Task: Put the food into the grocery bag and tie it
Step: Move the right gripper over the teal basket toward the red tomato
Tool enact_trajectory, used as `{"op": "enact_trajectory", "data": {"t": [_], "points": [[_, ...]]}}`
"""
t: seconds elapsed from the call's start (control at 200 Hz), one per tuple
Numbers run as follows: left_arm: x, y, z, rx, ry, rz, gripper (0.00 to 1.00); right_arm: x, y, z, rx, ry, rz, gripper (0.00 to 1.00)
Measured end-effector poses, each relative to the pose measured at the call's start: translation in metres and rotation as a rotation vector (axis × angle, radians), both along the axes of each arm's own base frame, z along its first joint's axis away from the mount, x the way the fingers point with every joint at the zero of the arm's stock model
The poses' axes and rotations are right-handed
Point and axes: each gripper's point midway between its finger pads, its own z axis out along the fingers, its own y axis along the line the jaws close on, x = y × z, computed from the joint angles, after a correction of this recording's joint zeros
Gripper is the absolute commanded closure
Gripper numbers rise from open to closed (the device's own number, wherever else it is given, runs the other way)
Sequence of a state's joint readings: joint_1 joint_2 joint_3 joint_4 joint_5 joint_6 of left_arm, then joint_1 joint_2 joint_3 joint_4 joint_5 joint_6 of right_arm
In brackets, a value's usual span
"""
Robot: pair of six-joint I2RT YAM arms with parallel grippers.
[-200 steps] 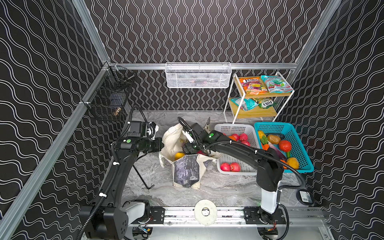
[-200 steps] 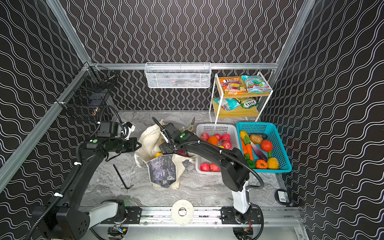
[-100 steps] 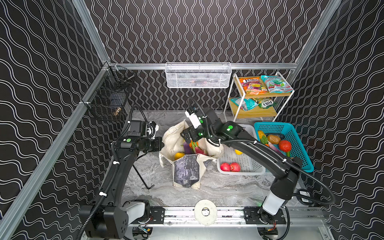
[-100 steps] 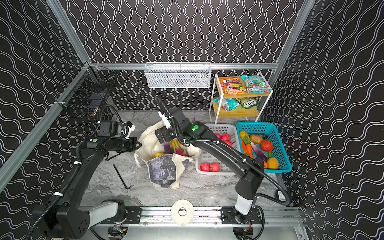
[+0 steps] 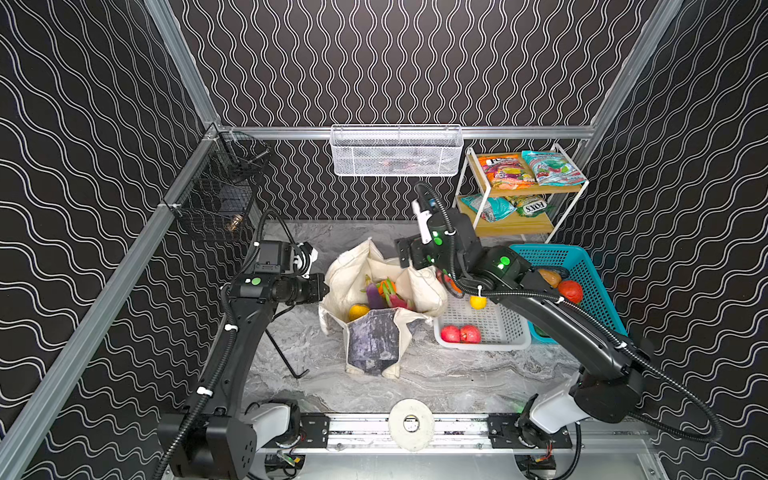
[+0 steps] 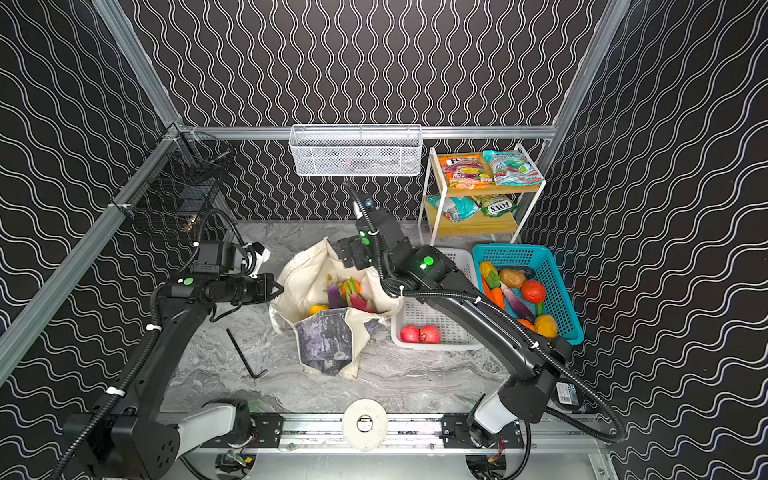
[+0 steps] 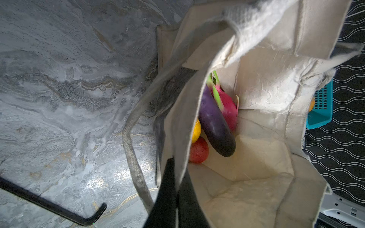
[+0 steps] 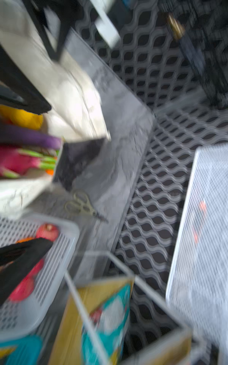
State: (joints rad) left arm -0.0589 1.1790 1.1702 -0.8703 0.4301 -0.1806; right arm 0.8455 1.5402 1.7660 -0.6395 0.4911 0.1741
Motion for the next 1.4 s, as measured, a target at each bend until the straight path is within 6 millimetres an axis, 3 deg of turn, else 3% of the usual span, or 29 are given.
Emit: {"op": "enact_trajectory", "data": {"t": [0.085,0.21,0.335,0.42,0.591,0.726,0.976,1.221,1.396], "points": [[-0.001,0.000,0.000,-0.001,-0.001,0.000,1.00,0.021,-0.047,0.002,0.038,0.010,-0.160,0.01],[-0.002,0.000,0.001,-0.002,0.002,-0.001,1.00,0.040,-0.137,-0.015,0.134,0.068,-0.416,0.01],[-0.002,-0.001,0.001,-0.003,0.003,-0.002,1.00,0.037,-0.215,-0.038,0.248,0.112,-0.642,0.01],[-0.003,0.000,0.000,-0.003,0.006,-0.002,1.00,0.029,-0.247,-0.049,0.316,0.127,-0.736,0.01],[-0.003,-0.001,0.000,-0.006,0.007,-0.005,1.00,0.030,-0.297,-0.063,0.365,0.135,-0.901,0.01],[-0.003,-0.003,-0.002,-0.016,0.010,-0.010,1.00,0.037,-0.339,-0.093,0.350,0.188,-1.038,0.01],[0.000,-0.005,-0.006,-0.024,0.024,-0.015,1.00,0.037,-0.390,-0.157,0.269,0.285,-1.207,0.01],[0.002,-0.005,-0.009,-0.027,0.032,-0.018,1.00,0.037,-0.446,-0.193,0.282,0.326,-1.347,0.03],[0.005,-0.007,-0.009,-0.035,0.038,-0.023,1.00,0.035,-0.475,-0.220,0.311,0.380,-1.410,0.05]]}}
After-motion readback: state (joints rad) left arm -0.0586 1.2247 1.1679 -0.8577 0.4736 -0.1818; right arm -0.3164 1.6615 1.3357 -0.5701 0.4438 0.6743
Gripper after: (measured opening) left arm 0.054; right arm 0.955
